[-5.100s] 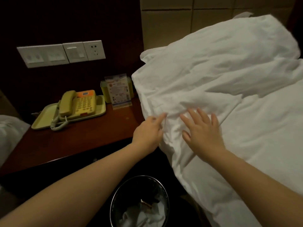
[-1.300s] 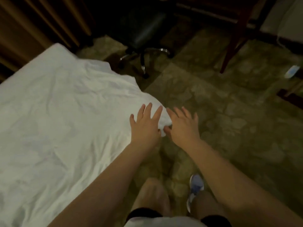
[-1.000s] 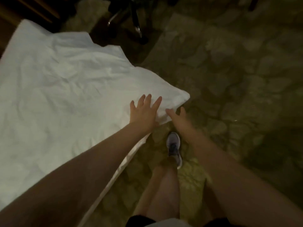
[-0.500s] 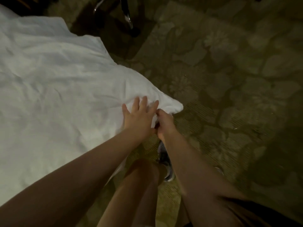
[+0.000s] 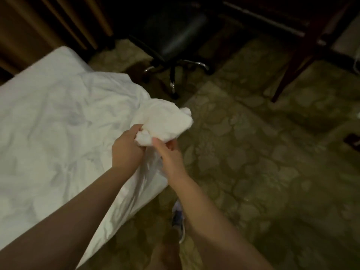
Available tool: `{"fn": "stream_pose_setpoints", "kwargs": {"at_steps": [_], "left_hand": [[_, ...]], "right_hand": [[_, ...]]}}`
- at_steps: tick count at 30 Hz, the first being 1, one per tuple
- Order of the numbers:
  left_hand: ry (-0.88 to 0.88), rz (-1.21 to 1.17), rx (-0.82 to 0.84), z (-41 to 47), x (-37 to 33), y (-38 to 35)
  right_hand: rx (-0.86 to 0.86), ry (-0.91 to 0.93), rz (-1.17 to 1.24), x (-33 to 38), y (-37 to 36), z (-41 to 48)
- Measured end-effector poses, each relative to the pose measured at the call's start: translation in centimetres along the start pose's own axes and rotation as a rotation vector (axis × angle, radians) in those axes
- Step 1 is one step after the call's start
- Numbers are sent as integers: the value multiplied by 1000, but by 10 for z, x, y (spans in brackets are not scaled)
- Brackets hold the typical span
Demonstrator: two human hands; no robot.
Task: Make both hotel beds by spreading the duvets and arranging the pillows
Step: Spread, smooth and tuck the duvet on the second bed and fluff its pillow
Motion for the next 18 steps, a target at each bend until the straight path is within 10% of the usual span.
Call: {"fn": "stream_pose_setpoints", "kwargs": {"at_steps": [5, 10, 18], "left_hand": [[132, -121, -77, -15, 12, 73], [190, -274, -105, -18, 34, 134], [318, -652, -81, 12, 90, 210]], "right_hand": [[-190, -154, -30, -1, -10, -21], [9, -208, 172, 37, -83, -27], [-67, 122, -10, 99, -186, -28]]}}
Point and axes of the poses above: each hand's wrist, its own z-axis towards the middle knuckle, its own y-axis out of the back of the hand, x = y × z, the point moved 3 cm from there along z, towards the middle knuckle, and after that the axes turned 4 degrees about -x, right-handed, at the moved point
